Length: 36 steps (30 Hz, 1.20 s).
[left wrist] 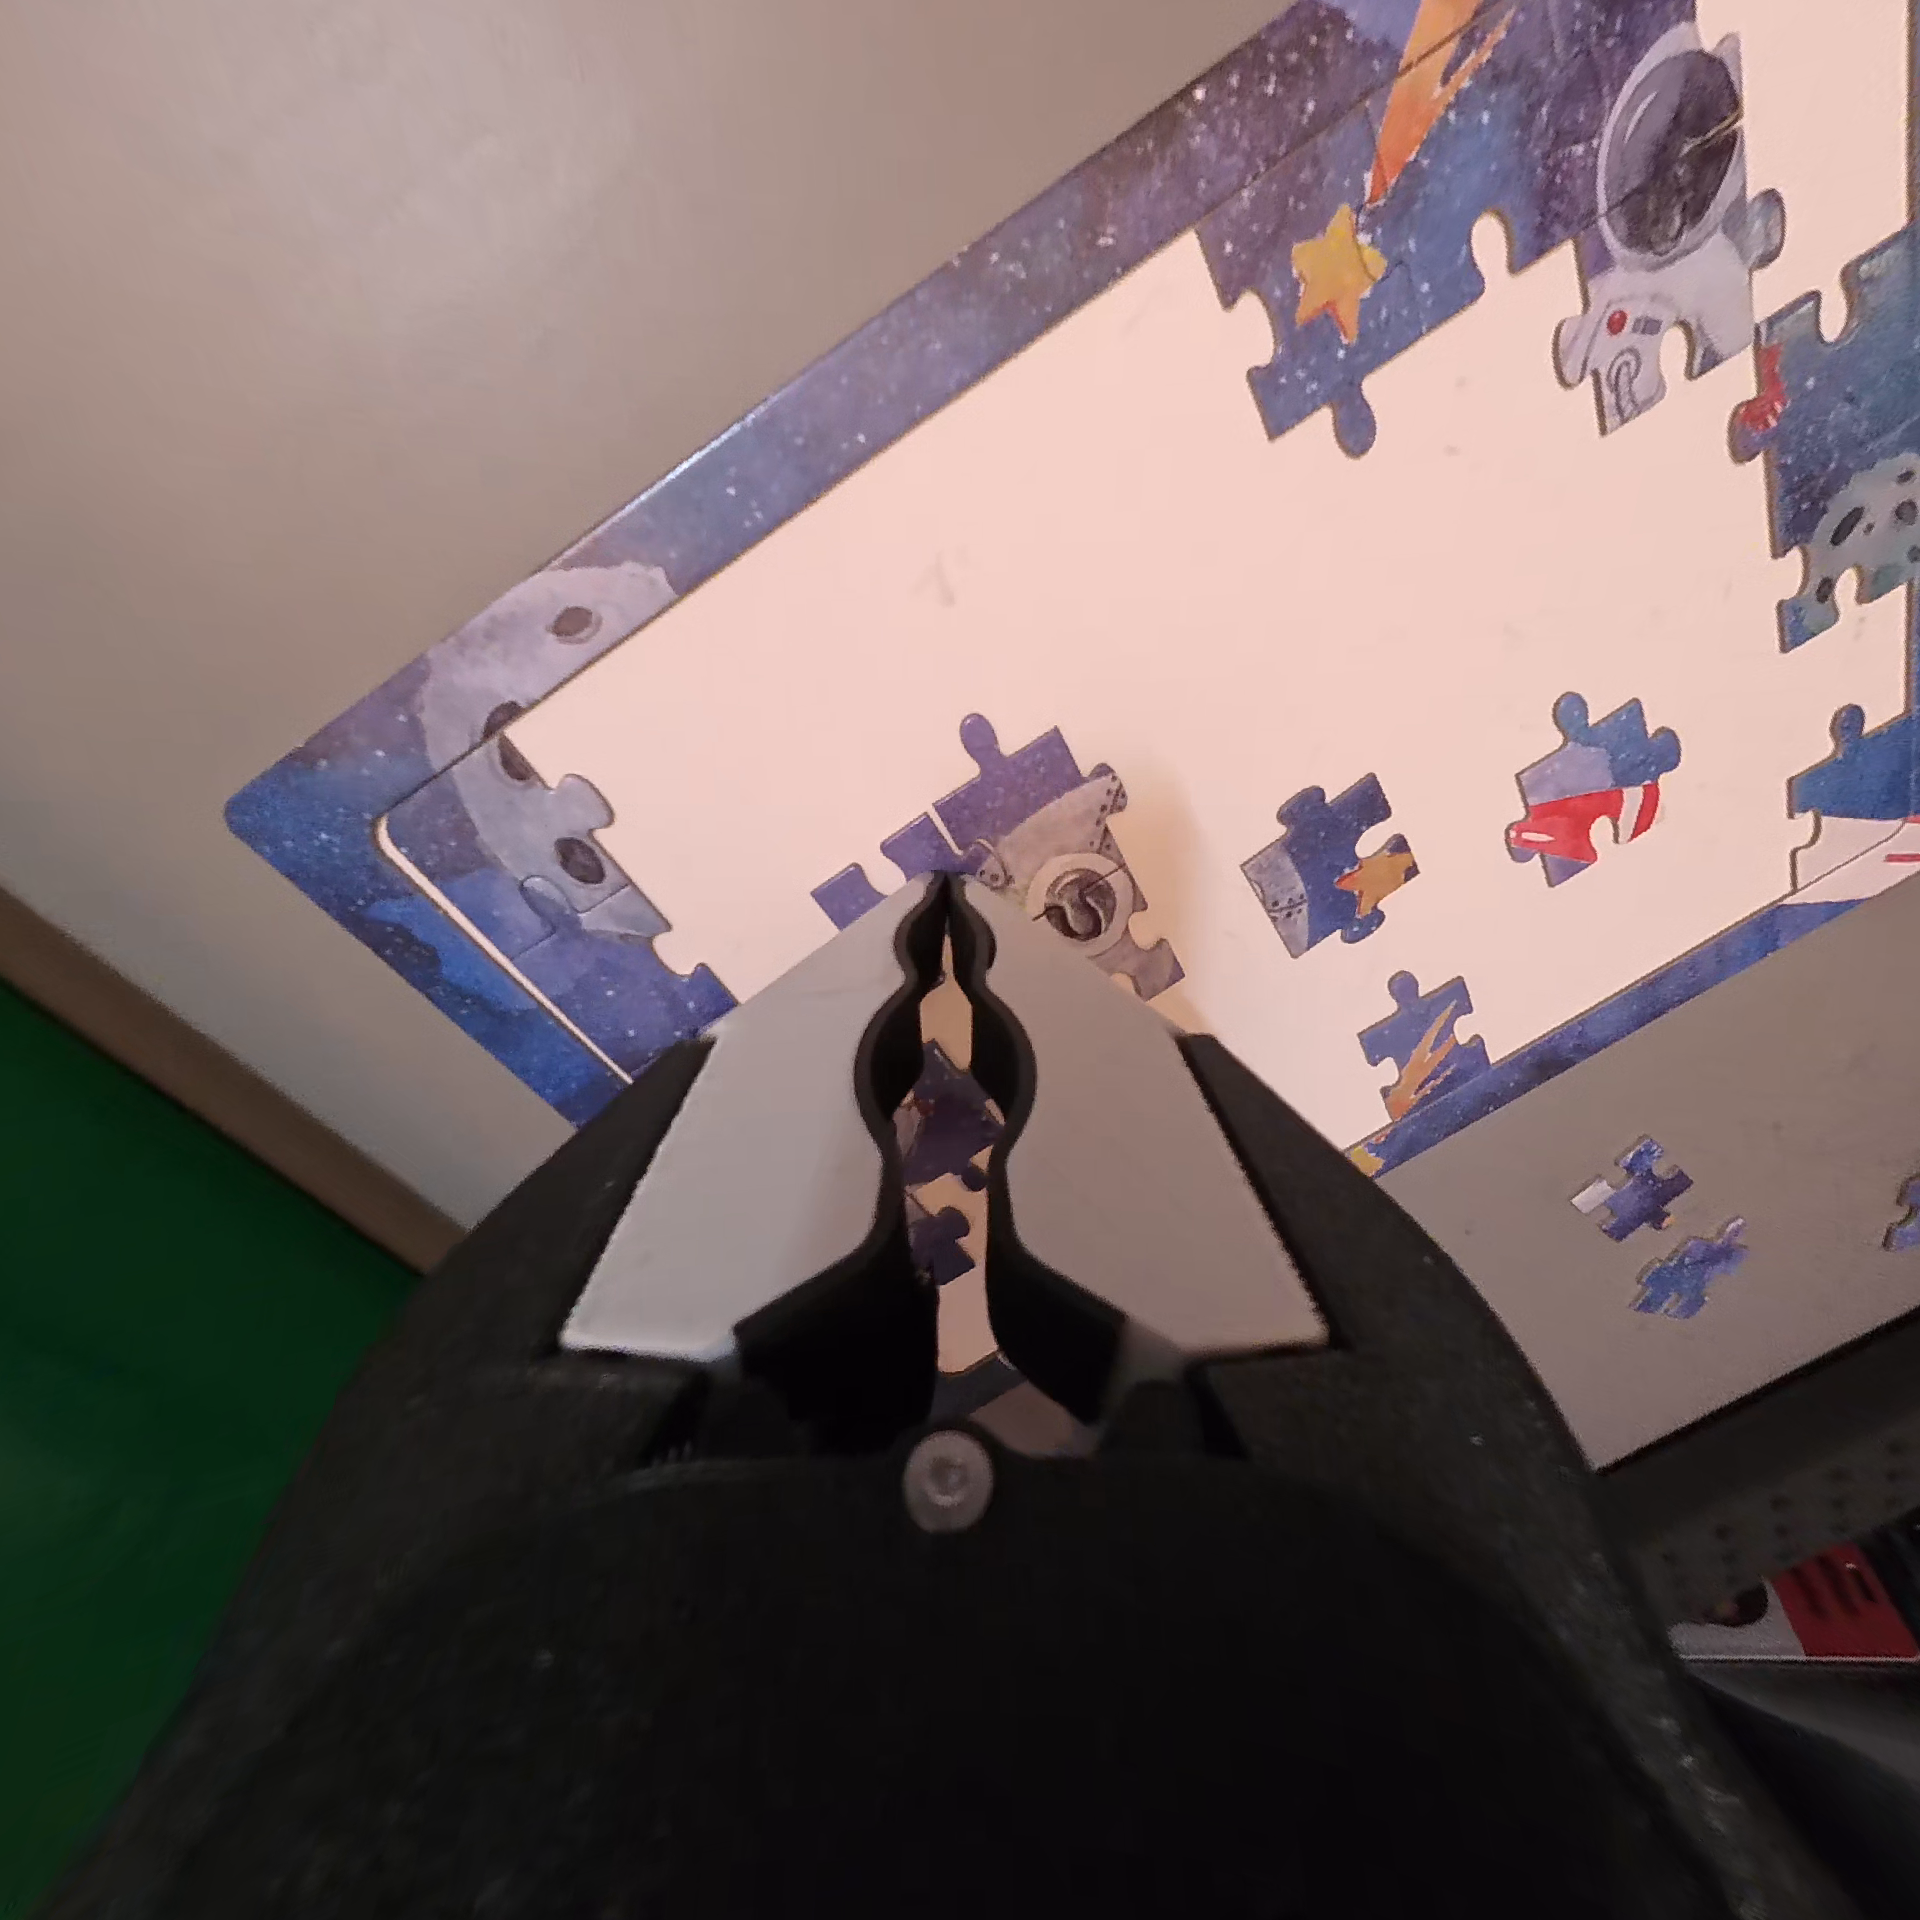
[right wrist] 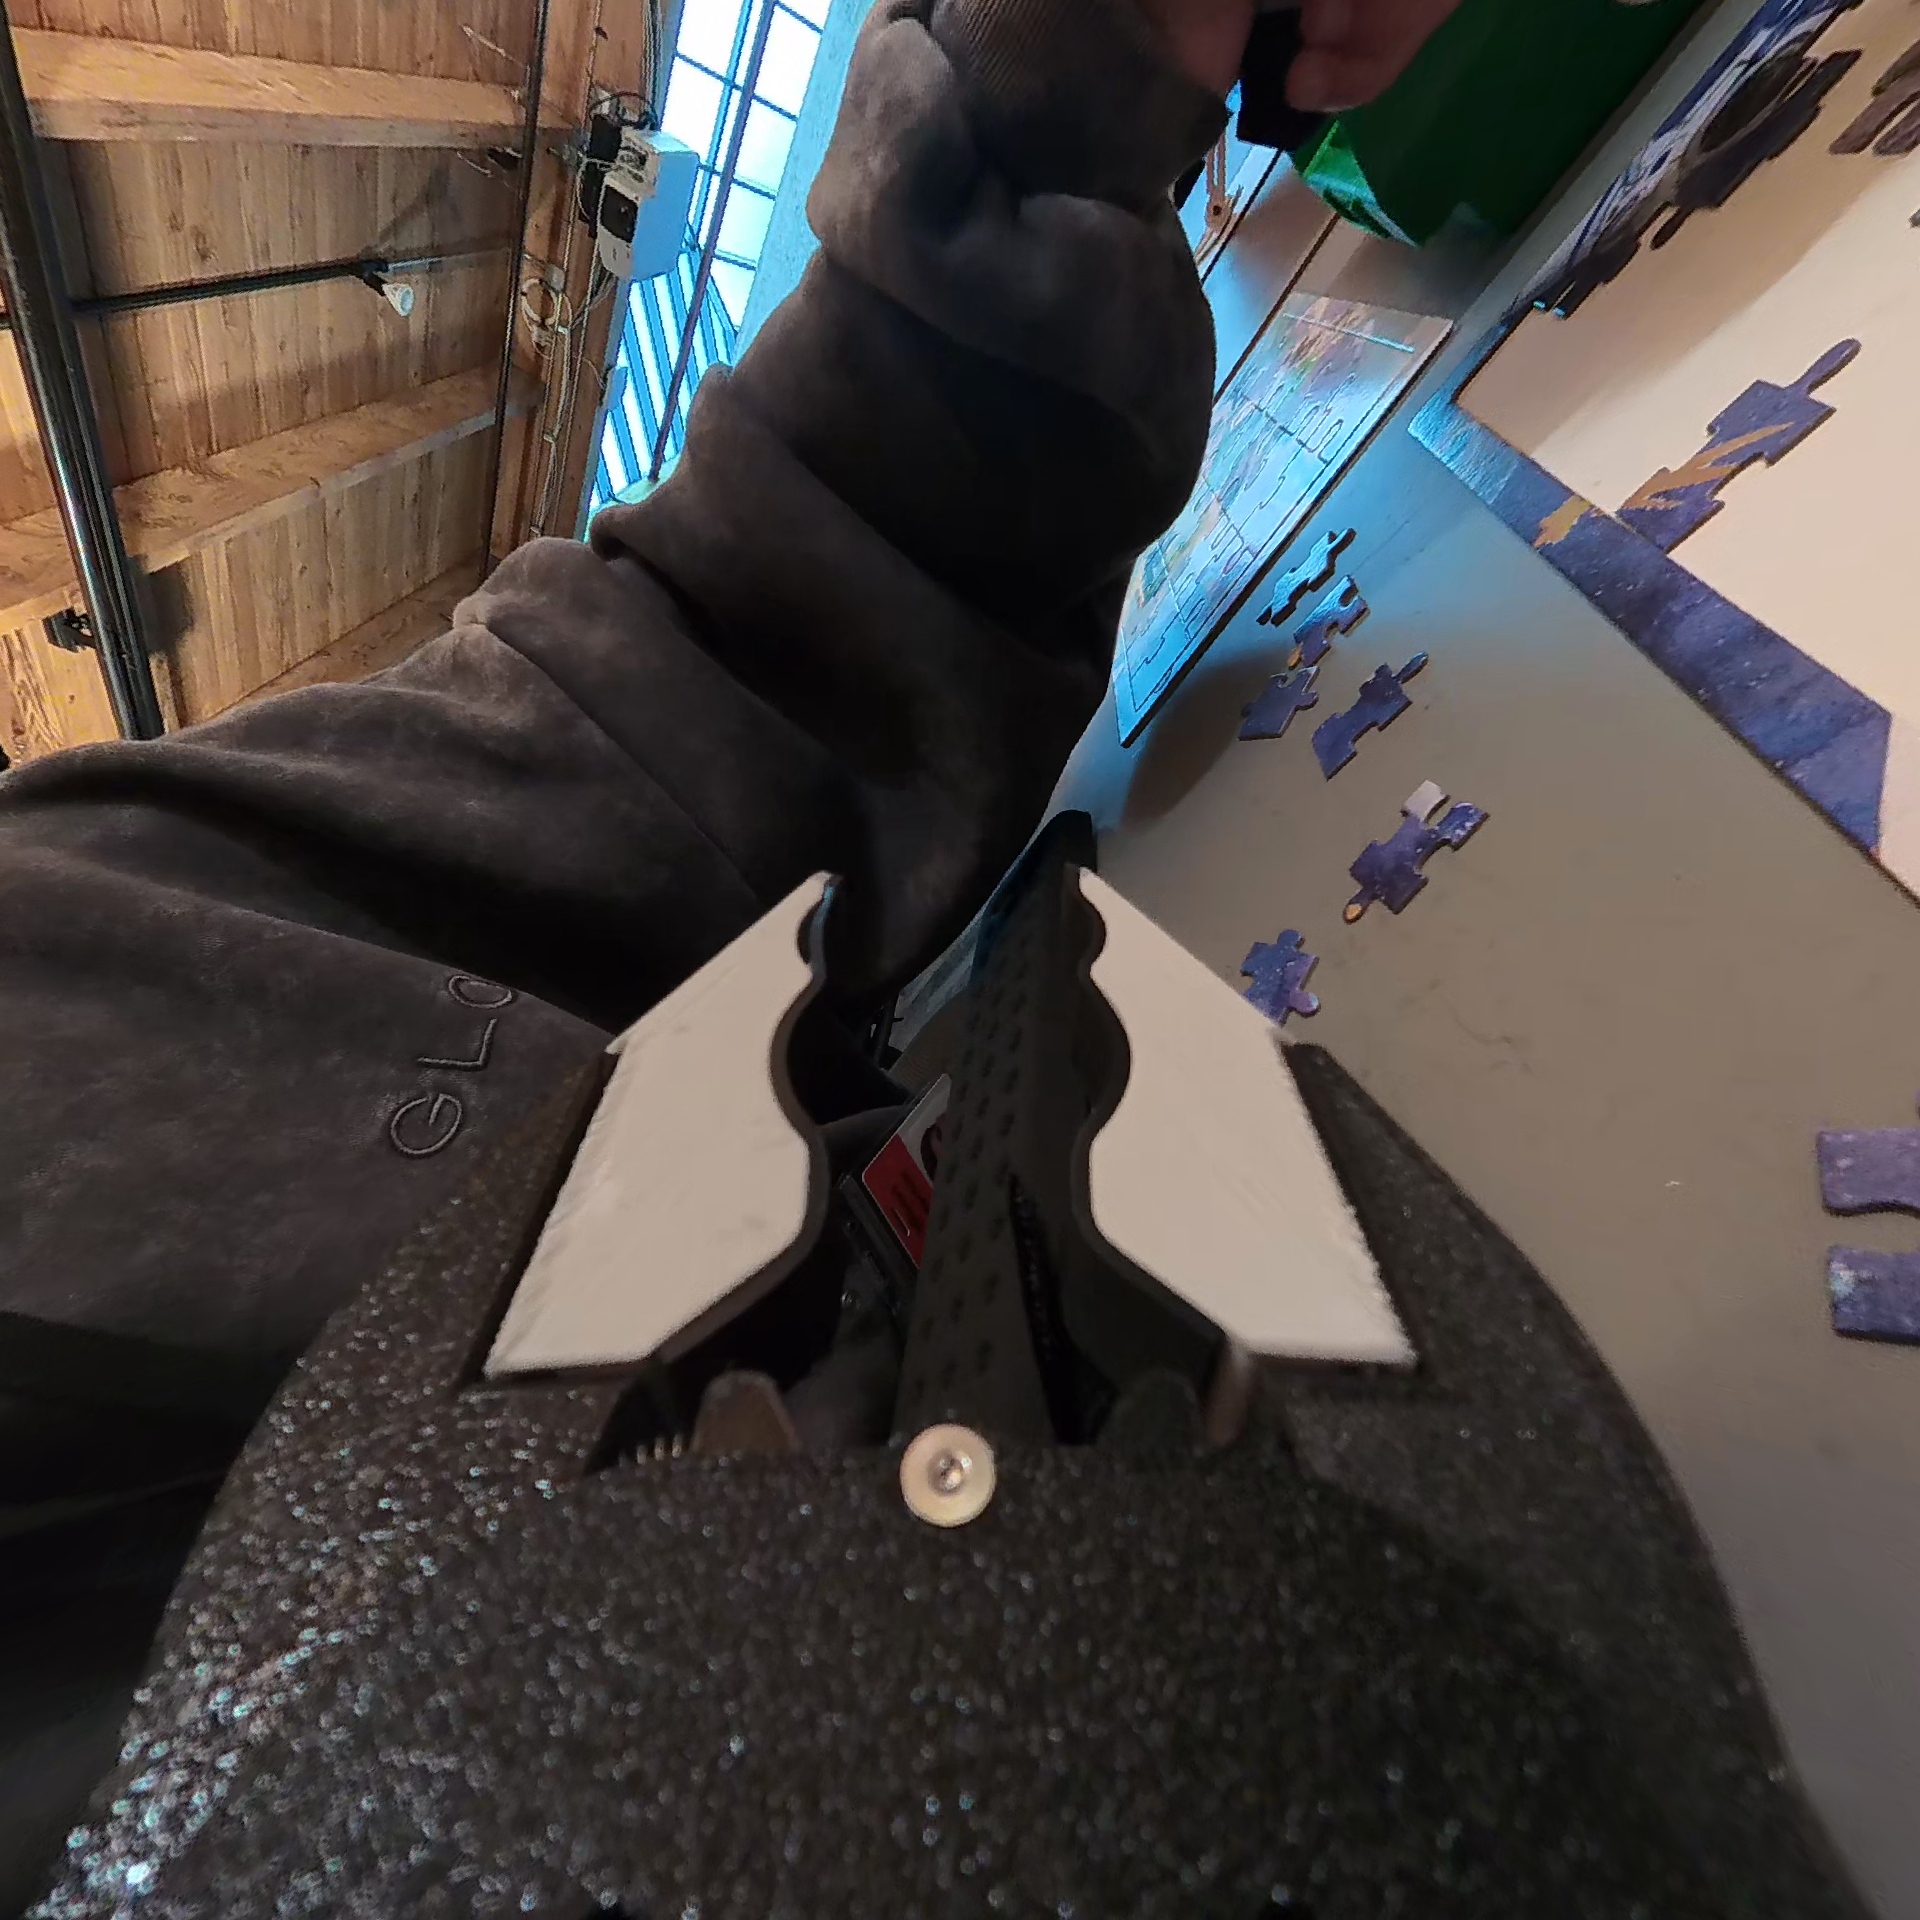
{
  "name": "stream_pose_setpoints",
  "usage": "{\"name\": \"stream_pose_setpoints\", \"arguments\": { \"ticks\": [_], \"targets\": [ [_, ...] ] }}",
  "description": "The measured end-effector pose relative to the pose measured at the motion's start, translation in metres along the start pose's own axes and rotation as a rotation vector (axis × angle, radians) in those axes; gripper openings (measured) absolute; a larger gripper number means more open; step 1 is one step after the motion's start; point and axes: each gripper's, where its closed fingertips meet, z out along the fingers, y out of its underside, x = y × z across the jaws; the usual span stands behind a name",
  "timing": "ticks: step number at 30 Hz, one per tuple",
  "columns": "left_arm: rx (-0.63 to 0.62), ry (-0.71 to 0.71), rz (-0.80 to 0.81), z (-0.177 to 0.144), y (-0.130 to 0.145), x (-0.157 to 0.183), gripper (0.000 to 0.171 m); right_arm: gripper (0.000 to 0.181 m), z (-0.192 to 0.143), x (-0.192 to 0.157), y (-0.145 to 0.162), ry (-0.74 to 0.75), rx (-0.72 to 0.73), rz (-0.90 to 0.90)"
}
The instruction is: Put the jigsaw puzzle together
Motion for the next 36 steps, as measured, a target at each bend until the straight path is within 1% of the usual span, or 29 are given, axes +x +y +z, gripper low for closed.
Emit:
{"name": "stream_pose_setpoints", "arguments": {
  "ticks": [8,15,21,23,28,32,34,36],
  "targets": [
    [0.019,0.013,-0.007,-0.003,-0.001,0.005,0.0,0.044,0.0,0.001,0.001,0.002,-0.004,0.002],
    [0.031,0.023,-0.017,0.0,-0.004,0.005,0.0,0.043,0.001,0.001,0.002,0.004,-0.012,0.001],
    [0.071,0.022,-0.008,-0.01,-0.009,0.005,0.0,0.043,0.001,0.001,0.002,0.001,-0.01,0.004],
    [0.059,0.033,-0.009,-0.011,-0.005,0.006,0.0,0.043,0.002,0.001,0.002,0.002,-0.012,0.003],
    [0.056,0.025,0.003,0.0,-0.003,0.004,0.0,0.043,0.002,0.004,0.003,0.006,-0.015,0.01],
    [0.075,0.024,0.009,0.0,-0.004,0.005,0.0,0.042,0.002,0.008,0.004,0.019,-0.022,0.014],
    [0.075,0.003,0.023,-0.004,-0.004,0.003,0.0,0.042,0.001,0.009,0.004,0.021,-0.02,0.015],
    [0.114,0.012,0.02,-0.011,-0.007,0.005,0.0,0.042,0.0,0.009,0.003,0.021,-0.015,0.016]
  ]
}}
